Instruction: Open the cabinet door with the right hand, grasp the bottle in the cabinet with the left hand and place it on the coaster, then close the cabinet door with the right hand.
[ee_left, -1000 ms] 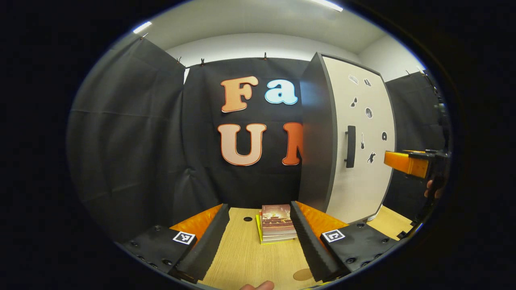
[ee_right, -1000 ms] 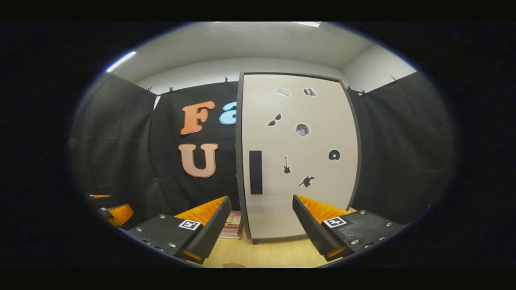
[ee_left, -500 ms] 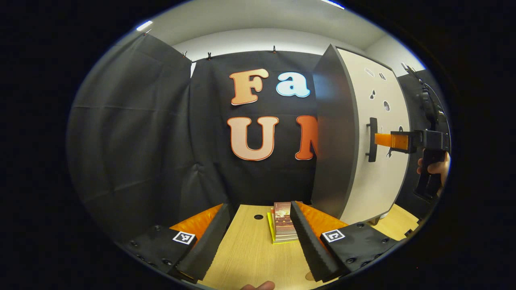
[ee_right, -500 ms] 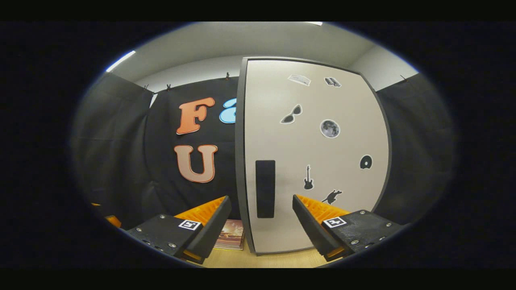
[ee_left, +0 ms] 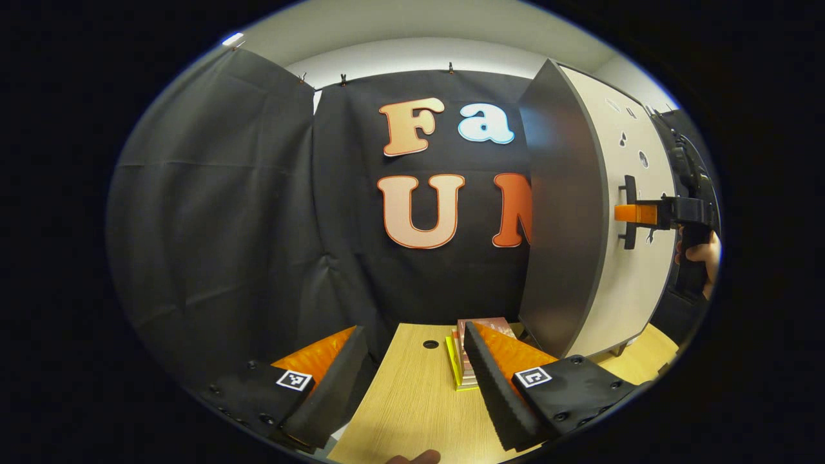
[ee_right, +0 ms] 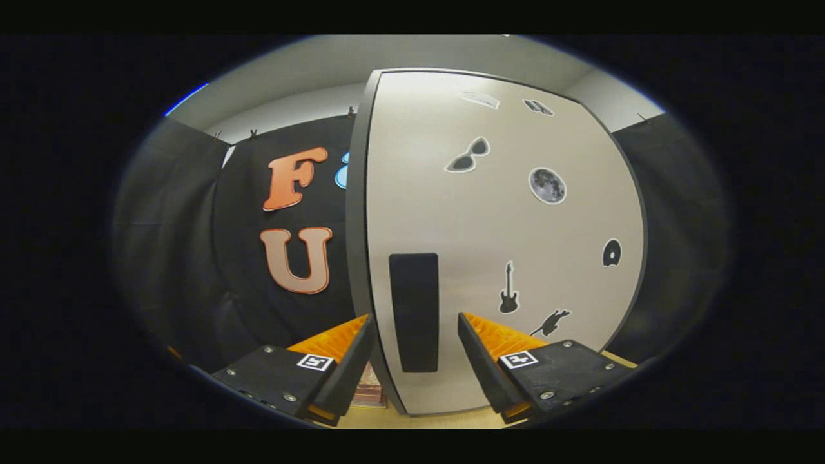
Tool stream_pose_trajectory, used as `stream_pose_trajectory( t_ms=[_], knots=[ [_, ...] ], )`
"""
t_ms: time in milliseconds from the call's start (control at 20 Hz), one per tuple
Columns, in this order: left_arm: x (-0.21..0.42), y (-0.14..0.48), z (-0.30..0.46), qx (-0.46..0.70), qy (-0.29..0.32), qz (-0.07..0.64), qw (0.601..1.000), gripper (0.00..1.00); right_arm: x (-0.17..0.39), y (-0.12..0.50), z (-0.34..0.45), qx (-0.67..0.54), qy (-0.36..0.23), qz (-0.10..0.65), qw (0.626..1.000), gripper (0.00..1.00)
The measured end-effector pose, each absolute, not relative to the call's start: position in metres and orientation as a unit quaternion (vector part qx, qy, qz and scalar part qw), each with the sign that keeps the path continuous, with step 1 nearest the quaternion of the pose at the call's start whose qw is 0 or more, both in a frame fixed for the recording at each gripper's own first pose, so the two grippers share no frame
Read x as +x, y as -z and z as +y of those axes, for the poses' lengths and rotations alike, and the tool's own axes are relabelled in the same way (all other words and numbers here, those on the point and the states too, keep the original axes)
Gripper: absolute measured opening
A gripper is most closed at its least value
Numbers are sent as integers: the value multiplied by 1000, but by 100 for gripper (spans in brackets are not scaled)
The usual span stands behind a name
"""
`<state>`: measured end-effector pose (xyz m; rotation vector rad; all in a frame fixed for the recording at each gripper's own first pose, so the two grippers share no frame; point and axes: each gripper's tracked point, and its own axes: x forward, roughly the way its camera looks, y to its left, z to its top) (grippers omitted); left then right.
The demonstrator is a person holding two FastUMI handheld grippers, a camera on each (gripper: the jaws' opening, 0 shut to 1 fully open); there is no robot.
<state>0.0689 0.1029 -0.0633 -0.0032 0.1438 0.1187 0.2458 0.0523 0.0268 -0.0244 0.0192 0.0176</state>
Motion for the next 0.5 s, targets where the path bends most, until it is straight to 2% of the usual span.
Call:
stream_pose_trajectory(
  t_ms=[100,150,200,250,500],
  knots=[
    [71,66,104,-2,-59,76,995,98,248,-28,50,-23,-2,8,1000,64],
    [71,67,104,-2,-60,77,995,98,249,-28,53,-25,-5,8,1000,48],
    [71,68,104,-3,-60,78,995,98,247,-27,53,-26,-4,9,1000,41],
    [71,69,104,-4,-61,80,995,98,245,-27,52,-25,-5,11,1000,36],
    [70,68,102,-4,-60,85,995,98,236,-27,52,-5,-8,19,1000,28]
  ],
)
